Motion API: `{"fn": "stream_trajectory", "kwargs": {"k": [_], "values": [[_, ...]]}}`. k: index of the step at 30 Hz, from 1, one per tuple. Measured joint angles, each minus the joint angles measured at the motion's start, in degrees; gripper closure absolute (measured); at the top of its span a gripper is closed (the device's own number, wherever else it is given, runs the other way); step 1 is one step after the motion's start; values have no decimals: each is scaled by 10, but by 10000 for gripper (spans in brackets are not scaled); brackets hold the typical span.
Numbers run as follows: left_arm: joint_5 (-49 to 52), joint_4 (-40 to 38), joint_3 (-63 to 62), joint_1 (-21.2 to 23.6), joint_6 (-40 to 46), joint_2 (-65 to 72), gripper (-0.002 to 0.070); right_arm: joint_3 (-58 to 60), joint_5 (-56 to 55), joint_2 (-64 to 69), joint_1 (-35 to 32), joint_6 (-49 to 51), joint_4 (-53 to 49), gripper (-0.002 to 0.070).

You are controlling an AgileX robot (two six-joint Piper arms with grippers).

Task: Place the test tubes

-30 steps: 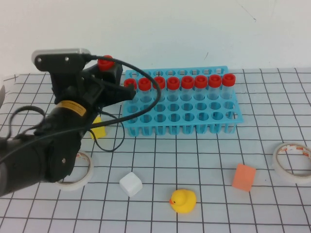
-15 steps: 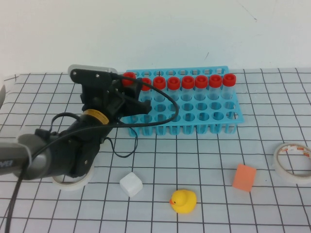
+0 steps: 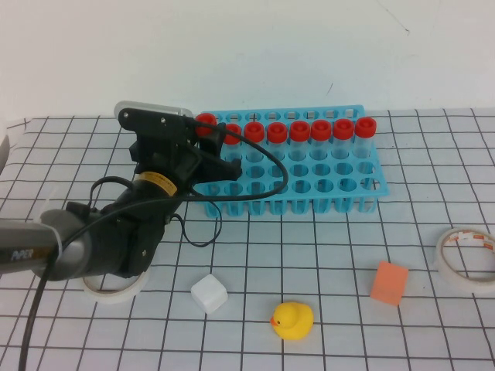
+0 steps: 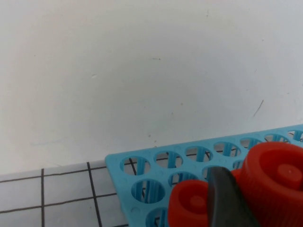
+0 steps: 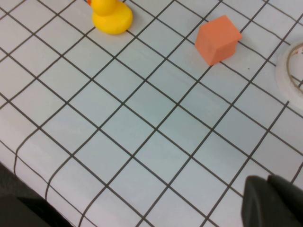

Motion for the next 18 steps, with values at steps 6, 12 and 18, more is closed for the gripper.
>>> {"fn": "stream_trajectory", "kwargs": {"k": [6,12,18], "values": [[0,-6,0,0,15,0,425,0,0,0,0,0,0,678],[-3,-6,-1,0,28,8,425,0,0,0,0,0,0,678],[-3,-6,-1,0,24,18,425,0,0,0,0,0,0,678]]}}
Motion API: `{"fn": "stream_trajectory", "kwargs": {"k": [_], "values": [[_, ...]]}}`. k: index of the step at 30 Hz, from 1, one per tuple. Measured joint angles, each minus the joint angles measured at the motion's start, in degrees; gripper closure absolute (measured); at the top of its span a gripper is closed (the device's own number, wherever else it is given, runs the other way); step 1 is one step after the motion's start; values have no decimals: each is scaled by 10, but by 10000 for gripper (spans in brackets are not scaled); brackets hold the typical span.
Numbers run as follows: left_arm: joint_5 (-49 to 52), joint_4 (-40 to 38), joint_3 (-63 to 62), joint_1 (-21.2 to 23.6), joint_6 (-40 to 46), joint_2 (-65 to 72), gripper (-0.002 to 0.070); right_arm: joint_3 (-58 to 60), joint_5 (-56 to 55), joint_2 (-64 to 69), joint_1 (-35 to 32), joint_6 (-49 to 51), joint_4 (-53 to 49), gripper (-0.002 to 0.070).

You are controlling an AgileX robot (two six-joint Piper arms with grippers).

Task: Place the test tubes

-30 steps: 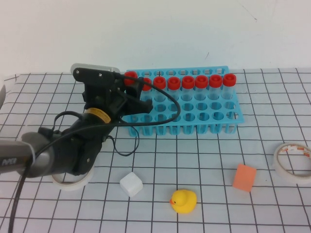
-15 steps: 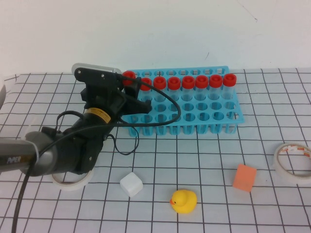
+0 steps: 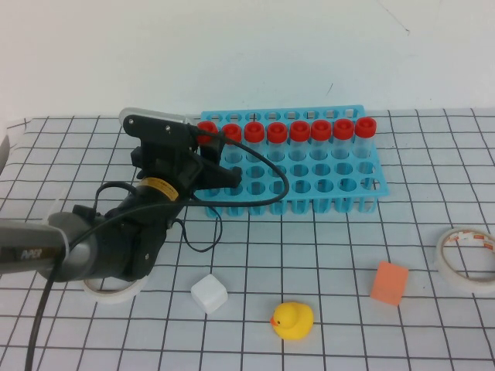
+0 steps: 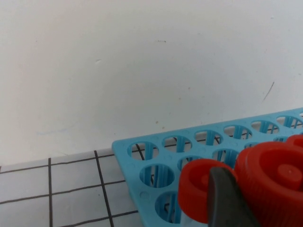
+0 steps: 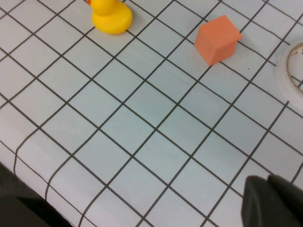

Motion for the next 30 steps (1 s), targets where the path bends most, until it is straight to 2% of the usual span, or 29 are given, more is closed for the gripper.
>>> {"fn": "stream_trajectory", "kwargs": {"k": [13,18,20,26,30], "values": [[20,20,0,1,-54,0,421,0,0,0,0,0,0,678],[33,27,0,1,-65,0,305,0,0,0,0,0,0,678],[45,30,0,1,-65,-7,281,0,0,0,0,0,0,678],[111,31,0,1,7,-75,265,0,0,0,0,0,0,678],[169,33,0,1,40,-157,315,0,0,0,0,0,0,678]]}}
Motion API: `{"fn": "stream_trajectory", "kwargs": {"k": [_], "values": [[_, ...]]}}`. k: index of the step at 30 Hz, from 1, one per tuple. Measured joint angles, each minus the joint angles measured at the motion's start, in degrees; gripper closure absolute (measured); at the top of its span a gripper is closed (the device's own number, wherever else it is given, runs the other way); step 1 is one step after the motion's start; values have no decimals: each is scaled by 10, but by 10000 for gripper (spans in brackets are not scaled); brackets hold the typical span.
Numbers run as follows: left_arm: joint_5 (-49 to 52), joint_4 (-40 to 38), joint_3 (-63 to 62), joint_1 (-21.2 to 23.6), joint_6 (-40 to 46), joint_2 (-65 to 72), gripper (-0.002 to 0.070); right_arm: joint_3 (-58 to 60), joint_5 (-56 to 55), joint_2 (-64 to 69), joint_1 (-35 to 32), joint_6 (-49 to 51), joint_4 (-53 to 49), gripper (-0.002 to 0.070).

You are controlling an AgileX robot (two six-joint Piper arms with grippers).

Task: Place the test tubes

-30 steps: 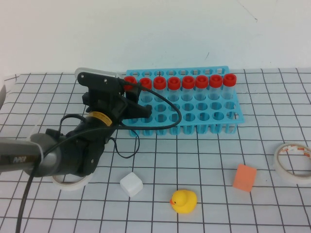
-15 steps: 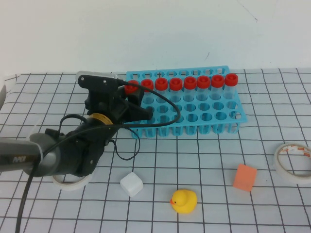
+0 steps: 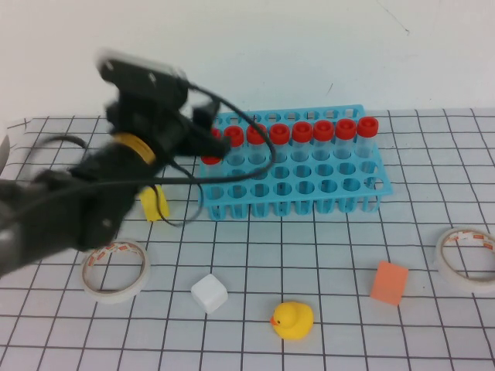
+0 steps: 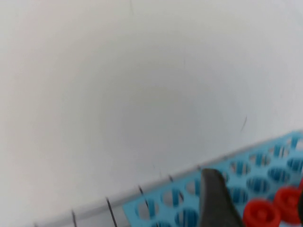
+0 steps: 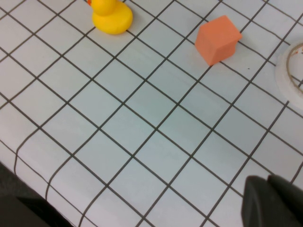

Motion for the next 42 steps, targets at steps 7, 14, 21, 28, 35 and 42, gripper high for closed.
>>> {"fn": "stream_trajectory", "kwargs": {"k": [7,14,21,28,35,42], "values": [[120,0,0,0,76,-194,606,0,0,0,0,0,0,678],[257,0,0,0,102,-354,671,0,0,0,0,0,0,678],[356,1,0,0,108,-436,675,0,0,0,0,0,0,678],[368,10,0,0,125,-445,675,0,0,0,0,0,0,678],[478,20,46,6,133,-511,675,0,0,0,0,0,-1,678],[466,5,200,51,117,-621,675,0,0,0,0,0,-1,678]]}}
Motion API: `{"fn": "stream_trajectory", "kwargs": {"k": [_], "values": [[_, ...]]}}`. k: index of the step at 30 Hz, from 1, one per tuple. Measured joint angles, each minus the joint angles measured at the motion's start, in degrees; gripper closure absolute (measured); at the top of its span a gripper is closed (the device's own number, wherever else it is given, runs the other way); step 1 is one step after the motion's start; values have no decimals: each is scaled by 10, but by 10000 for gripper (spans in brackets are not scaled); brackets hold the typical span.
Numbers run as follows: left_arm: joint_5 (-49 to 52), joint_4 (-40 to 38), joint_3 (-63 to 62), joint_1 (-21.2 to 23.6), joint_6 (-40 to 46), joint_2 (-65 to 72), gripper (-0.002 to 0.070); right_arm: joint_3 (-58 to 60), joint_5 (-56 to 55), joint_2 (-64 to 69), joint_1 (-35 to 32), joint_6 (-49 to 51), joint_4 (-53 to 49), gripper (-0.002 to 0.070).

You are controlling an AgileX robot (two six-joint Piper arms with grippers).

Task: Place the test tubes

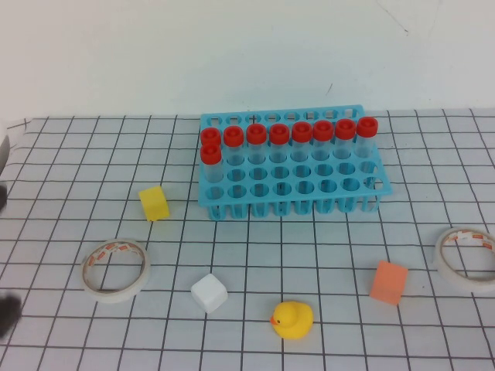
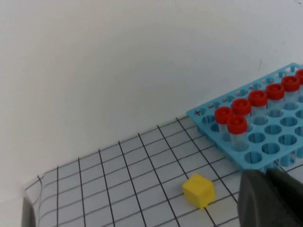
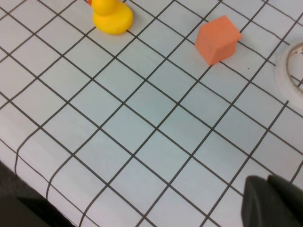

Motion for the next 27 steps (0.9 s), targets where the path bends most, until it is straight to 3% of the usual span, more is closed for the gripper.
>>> {"fn": "stream_trajectory", "kwargs": {"k": [5,14,20,27], "values": [[-103,-5,164,26,-33,-86,675,0,0,0,0,0,0,678],[-196,-5,373,36,-55,-218,675,0,0,0,0,0,0,678],[-177,-5,389,47,-57,-313,675,0,0,0,0,0,0,678],[-135,-5,389,90,-53,-340,675,0,-1,0,0,0,1,678]]}}
